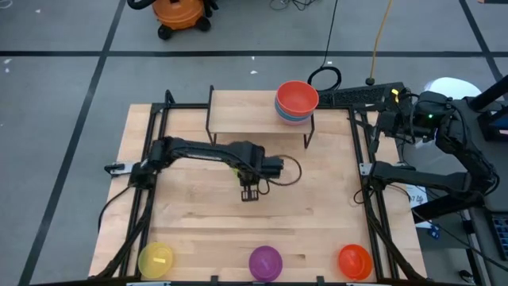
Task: Place and stack bowls onto a shelf
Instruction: Put the light green bowl on the shelf
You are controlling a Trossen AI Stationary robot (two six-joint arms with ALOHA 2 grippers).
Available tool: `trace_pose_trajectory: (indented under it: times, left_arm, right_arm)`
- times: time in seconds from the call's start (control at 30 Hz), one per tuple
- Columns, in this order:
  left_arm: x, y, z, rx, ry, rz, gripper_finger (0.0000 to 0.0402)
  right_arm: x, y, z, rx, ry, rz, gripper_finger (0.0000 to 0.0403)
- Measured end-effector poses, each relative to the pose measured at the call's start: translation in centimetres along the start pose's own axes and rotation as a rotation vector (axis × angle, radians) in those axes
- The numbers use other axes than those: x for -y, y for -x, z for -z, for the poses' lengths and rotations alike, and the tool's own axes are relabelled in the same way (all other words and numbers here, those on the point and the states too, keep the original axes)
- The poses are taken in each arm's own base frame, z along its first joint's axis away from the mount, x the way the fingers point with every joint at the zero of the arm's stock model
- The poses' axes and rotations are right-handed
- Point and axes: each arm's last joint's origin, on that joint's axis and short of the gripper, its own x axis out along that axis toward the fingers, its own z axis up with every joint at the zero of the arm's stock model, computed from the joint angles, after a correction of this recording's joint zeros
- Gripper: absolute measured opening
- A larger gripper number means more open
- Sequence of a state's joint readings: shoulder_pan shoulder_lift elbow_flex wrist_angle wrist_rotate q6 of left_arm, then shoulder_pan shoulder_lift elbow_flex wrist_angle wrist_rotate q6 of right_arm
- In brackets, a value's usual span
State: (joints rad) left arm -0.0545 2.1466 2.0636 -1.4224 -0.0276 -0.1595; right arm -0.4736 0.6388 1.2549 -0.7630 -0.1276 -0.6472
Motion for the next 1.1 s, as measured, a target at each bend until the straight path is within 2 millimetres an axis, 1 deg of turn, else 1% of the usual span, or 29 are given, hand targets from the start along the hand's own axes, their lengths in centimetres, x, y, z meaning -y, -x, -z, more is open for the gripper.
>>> trace_pose_trajectory:
  times: [0.13,0.23,0.33,0.37,0.47,0.63,0.83,1.0,1.1]
  left_arm:
    - [-1.2,4.2,1.4,0.128,0.117,-0.096,0.0004]
    - [-2.6,6.3,2.3,0.198,0.18,-0.16,0.0004]
    - [-4.4,7.9,3.1,0.24,0.236,-0.179,0.0004]
    - [-5.1,8.2,3.2,0.244,0.252,-0.185,0.0004]
    - [-7.6,8.3,3.3,0.239,0.272,-0.212,0.0004]
    - [-11.5,8.5,3.3,0.255,0.244,-0.245,0.0004]
    - [-16.1,8.4,4.3,0.215,0.282,-0.257,0.0004]
    - [-18.6,7.9,4.6,0.207,0.297,-0.225,0.0004]
    - [-19.4,7.5,4.6,0.198,0.287,-0.19,0.0004]
  right_arm:
    - [0.0,0.0,0.0,0.001,0.0,0.001,0.0112]
    - [0.0,0.0,0.0,0.002,0.005,0.001,0.0112]
    - [0.0,0.0,0.0,0.002,0.02,0.002,0.0112]
    - [0.0,0.0,0.0,0.002,0.02,0.002,0.0112]
    - [0.0,0.0,0.0,0.001,0.02,0.002,0.0112]
    - [0.0,0.0,0.0,0.002,0.02,0.002,0.0112]
    - [0.0,0.0,0.0,0.002,0.02,0.002,0.0112]
    - [0.0,0.0,0.0,0.002,0.02,0.002,0.0112]
    - [0.0,0.0,0.0,0.002,0.02,0.002,0.0112]
